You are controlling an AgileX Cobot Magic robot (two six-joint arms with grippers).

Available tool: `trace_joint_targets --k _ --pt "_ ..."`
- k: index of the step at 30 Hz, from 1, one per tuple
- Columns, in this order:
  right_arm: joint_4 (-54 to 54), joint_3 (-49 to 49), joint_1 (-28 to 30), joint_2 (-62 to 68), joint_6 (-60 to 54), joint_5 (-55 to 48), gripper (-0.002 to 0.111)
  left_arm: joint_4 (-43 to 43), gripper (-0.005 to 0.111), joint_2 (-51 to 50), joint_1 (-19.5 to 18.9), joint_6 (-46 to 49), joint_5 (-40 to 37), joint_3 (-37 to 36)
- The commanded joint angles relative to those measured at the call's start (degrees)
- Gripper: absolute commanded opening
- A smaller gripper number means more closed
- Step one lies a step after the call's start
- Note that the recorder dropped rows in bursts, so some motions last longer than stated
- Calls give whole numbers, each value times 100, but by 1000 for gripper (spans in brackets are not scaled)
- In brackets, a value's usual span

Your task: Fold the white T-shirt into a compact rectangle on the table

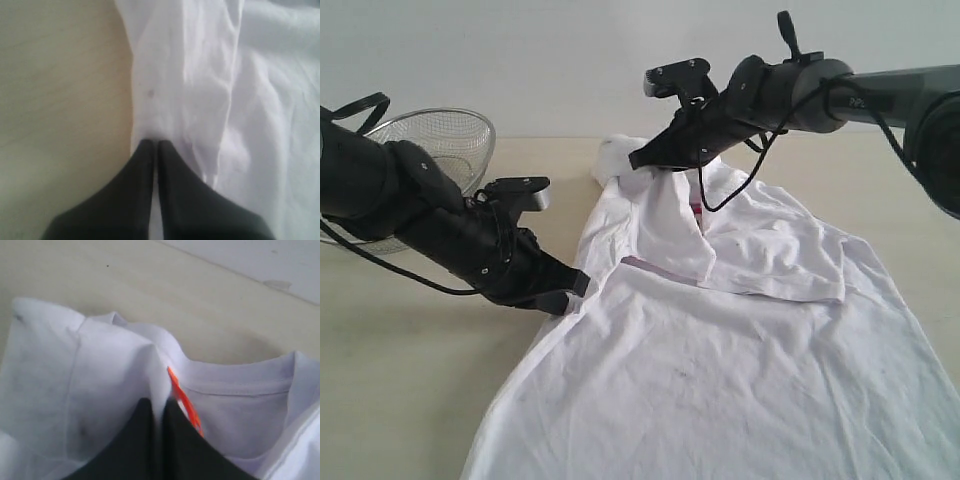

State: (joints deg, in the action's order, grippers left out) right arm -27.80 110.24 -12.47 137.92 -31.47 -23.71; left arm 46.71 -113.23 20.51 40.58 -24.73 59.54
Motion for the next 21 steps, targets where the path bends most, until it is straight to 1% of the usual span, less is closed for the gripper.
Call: trace_joint_targets --k 1,2,4,5,6,7,8,11,12,13,15,17,18,19,21 --pt "69 460 49 -157 -192 -563 19 1 4 150 22 35 148 -16" --pt "105 556 49 -220 -205 -707 30 -9 4 207 22 35 212 -16" --pt "202 757 49 -356 -205 -1046 58 -21 4 363 12 35 252 -16" --pt "276 808 49 -413 -186 -1151 67 -44 4 416 12 35 267 -16" --pt "329 838 49 -484 -180 -1250 72 -91 4 478 12 35 308 -16" --pt "356 867 49 -532 -180 -1328 71 -114 4 516 12 35 381 -16" --pt "381 862 49 -555 -166 -1394 67 -114 4 530 12 35 434 -16" --pt "485 862 49 -540 -166 -1615 48 -114 4 540 12 141 492 76" --pt "500 862 49 -529 -166 -1627 44 -103 4 540 12 195 599 104" --pt "509 862 49 -528 -213 -1601 42 -93 4 540 12 248 698 162" --pt "509 862 49 -528 -343 -1531 45 -93 4 486 12 282 751 324" --pt "509 862 49 -528 -461 -1453 52 -93 4 377 12 296 717 556" --pt "509 862 49 -528 -532 -1397 58 -66 4 297 25 296 671 678" --pt "512 862 49 -492 -531 -1360 62 -51 4 210 25 296 598 801" --pt "522 862 49 -451 -531 -1209 65 23 4 27 47 296 503 993"
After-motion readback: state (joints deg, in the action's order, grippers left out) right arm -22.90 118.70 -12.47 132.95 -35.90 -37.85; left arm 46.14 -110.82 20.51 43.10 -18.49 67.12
